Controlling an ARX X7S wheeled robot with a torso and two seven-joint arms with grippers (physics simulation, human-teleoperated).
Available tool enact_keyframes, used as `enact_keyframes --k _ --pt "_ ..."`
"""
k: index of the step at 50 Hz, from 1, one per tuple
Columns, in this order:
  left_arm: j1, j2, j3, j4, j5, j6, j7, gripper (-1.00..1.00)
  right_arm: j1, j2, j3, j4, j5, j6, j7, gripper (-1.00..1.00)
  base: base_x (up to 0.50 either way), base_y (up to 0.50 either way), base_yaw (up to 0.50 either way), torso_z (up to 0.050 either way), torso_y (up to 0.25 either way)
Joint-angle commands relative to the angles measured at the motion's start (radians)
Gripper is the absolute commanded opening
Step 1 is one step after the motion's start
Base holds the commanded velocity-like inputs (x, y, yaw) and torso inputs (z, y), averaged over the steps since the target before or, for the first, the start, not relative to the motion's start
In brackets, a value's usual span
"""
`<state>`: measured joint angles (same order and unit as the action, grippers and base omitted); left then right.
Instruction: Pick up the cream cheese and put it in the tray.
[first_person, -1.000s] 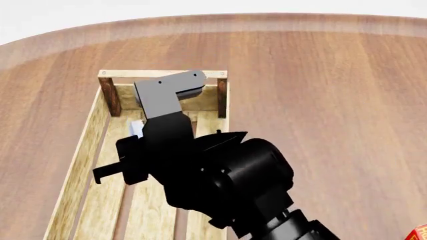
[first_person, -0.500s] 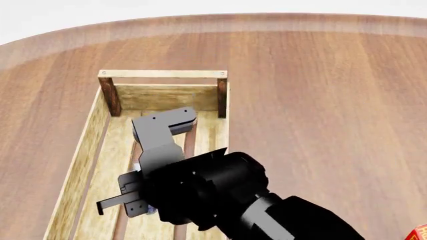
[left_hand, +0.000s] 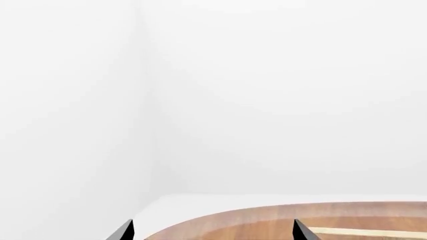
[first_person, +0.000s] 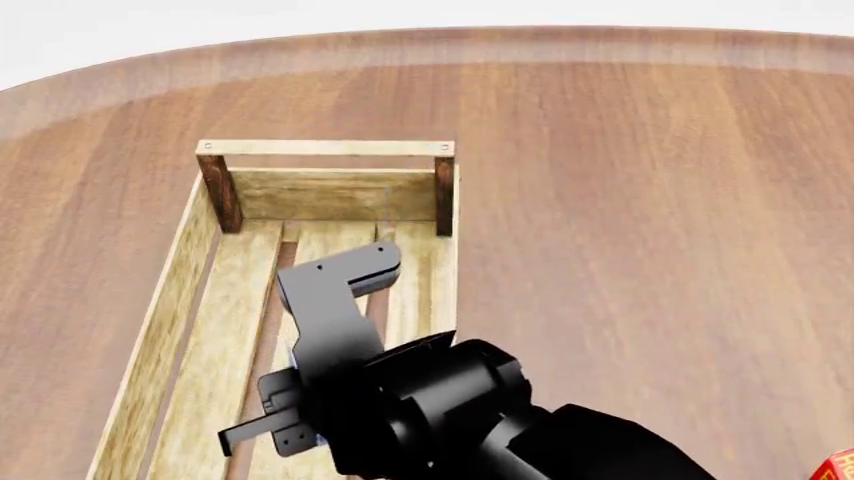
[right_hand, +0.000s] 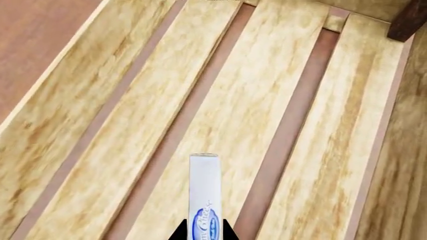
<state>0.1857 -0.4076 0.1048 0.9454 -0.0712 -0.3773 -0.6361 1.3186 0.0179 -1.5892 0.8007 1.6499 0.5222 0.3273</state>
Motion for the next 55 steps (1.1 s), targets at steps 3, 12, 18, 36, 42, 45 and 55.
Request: enact_keyframes --k 3,12,18,36,42,45,55 --pt "-0.007 0.017 -0.008 -0.053 0.025 0.016 0.022 1.0 -0.018 -0.018 0.015 0.074 -0.088 -0.079 -0.044 -1.0 0.0 0.0 0.0 0.0 0.0" --pt "-0.009 0.015 -0.004 -0.06 0.023 0.02 0.022 1.0 -0.031 -0.018 0.02 0.077 -0.12 -0.094 -0.062 -1.0 0.0 0.0 0.0 0.0 0.001" --pt "-0.008 0.014 -0.006 -0.063 0.021 0.021 0.021 1.0 -0.036 -0.018 0.022 0.083 -0.119 -0.098 -0.069 -1.0 0.0 0.0 0.0 0.0 0.0" --pt "-0.009 0.012 -0.007 -0.073 0.014 0.027 0.019 1.0 -0.05 -0.018 0.02 0.071 -0.136 -0.053 -0.098 -1.0 0.0 0.0 0.0 0.0 0.001" --pt "-0.008 0.01 -0.005 -0.071 0.016 0.027 0.016 1.0 -0.054 -0.018 0.022 0.07 -0.141 -0.033 -0.084 -1.0 0.0 0.0 0.0 0.0 0.0" --pt "-0.009 0.01 -0.004 -0.071 0.016 0.026 0.016 1.0 -0.056 -0.018 0.023 0.067 -0.143 -0.032 -0.082 -1.0 0.0 0.0 0.0 0.003 0.0" --pt "-0.01 0.008 -0.003 -0.071 0.014 0.024 0.014 1.0 -0.058 -0.018 0.022 0.049 -0.177 -0.034 -0.114 -1.0 0.0 0.0 0.0 0.0 0.0"
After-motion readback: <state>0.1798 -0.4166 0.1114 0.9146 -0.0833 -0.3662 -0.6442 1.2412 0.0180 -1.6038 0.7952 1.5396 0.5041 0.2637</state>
